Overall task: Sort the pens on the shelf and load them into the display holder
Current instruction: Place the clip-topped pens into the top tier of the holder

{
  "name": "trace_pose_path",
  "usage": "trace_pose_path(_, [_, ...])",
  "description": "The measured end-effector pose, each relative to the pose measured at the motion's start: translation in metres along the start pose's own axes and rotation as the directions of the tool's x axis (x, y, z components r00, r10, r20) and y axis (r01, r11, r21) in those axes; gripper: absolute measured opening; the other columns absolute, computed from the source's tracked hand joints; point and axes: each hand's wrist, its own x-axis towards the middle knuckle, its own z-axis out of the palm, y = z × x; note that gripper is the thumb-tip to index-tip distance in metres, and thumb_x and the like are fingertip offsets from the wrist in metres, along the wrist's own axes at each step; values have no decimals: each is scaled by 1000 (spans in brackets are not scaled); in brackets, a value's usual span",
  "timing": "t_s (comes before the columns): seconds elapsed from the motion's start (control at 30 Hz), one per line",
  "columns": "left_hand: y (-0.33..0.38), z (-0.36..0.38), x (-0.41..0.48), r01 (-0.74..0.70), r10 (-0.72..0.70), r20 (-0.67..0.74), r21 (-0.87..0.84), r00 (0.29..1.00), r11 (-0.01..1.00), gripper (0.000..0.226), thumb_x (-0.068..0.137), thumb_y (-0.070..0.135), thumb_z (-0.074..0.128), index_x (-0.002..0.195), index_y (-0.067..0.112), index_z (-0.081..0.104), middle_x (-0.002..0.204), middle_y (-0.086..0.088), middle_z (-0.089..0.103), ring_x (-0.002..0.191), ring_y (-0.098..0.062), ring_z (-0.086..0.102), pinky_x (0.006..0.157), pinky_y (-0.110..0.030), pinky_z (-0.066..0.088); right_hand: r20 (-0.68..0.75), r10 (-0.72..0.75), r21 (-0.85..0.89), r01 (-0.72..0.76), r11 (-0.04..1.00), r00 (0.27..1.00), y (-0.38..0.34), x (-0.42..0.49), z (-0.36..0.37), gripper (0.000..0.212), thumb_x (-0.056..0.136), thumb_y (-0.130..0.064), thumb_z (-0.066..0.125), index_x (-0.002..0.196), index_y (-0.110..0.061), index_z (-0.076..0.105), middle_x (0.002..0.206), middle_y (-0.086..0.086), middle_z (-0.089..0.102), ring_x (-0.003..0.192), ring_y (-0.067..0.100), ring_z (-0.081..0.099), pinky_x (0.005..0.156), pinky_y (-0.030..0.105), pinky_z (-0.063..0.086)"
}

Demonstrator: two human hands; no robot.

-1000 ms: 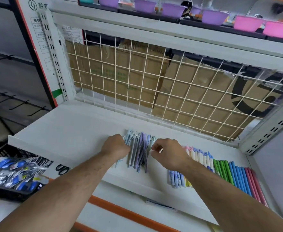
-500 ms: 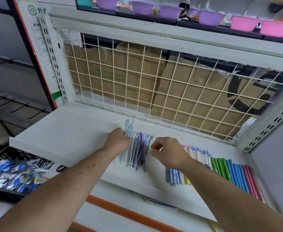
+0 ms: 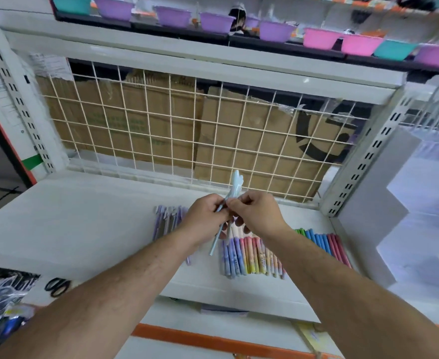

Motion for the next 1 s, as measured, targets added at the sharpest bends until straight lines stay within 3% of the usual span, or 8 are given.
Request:
trace_pose_path(0.17, [13,48,4,-35,35,33,-8,999,999,21,100,26,53,84,19,64,74,-3,70,60,-14,59,55,-32,51,-61,-10,43,13,999,998,13,-9,-49,22,93,-15,64,72,-10,67,56,2,67,49,11,60,41,25,45])
trace_pose_path(0.4, [40,142,-1,-57,69,123,-97,990,994,37,103,28,44,74,33,66,65,5,68,47,-17,53,44,-29,45,-205,-118,24,125,992,972,41,-26,-134,15,92,-18,62,81,-23,69,64,-4,70,54,10,62,46,25,47])
trace_pose_path(0.57, [58,217,-11,-72,84,123,-97,989,993,33,103,22,46,75,24,65,66,1,63,49,-17,54,46,-29,44,-210,-140,46,152,987,968,59,-37,-211,20,90,-15,59,72,-20,66,56,-6,59,55,16,57,50,29,43])
trace_pose_path(0.63, [68,244,-15,-89,98,106,-83,990,993,26,103,20,47,84,11,62,65,-3,61,50,-18,54,46,-30,44,-187,-157,42,168,985,970,66,-41,-239,24,89,-13,57,66,-19,64,55,-4,57,53,16,55,49,30,43])
trace_pose_path(0.7, [77,264,-17,-97,102,84,-63,991,993,24,102,20,48,89,3,59,65,-6,61,50,-18,56,48,-30,46,-165,-167,26,173,985,972,69,-45,-262,29,87,-13,57,61,-24,62,55,-5,58,53,16,57,51,31,45])
trace_pose_path(0.8, [93,293,-20,-113,123,84,-119,989,987,21,98,22,53,85,9,63,70,-9,63,59,-23,60,56,-37,51,-164,-180,23,186,982,970,73,-49,-294,19,88,-15,60,73,-20,69,61,1,64,55,16,59,52,32,50])
trace_pose_path(0.87, [103,314,-23,-144,153,88,-102,984,984,25,98,24,57,75,22,67,68,-4,64,64,-21,60,62,-38,48,-176,-193,14,199,980,965,76,-50,-316,16,89,-15,61,78,-20,71,63,1,67,56,17,61,51,33,52])
trace_pose_path(1.0, [120,343,-19,-168,174,93,-70,980,983,21,96,26,62,77,19,68,72,-5,63,69,-19,53,67,-35,40,-196,-202,25,211,977,959,81,-49,-348,12,88,-14,65,79,-18,71,62,-2,67,52,13,63,47,28,49])
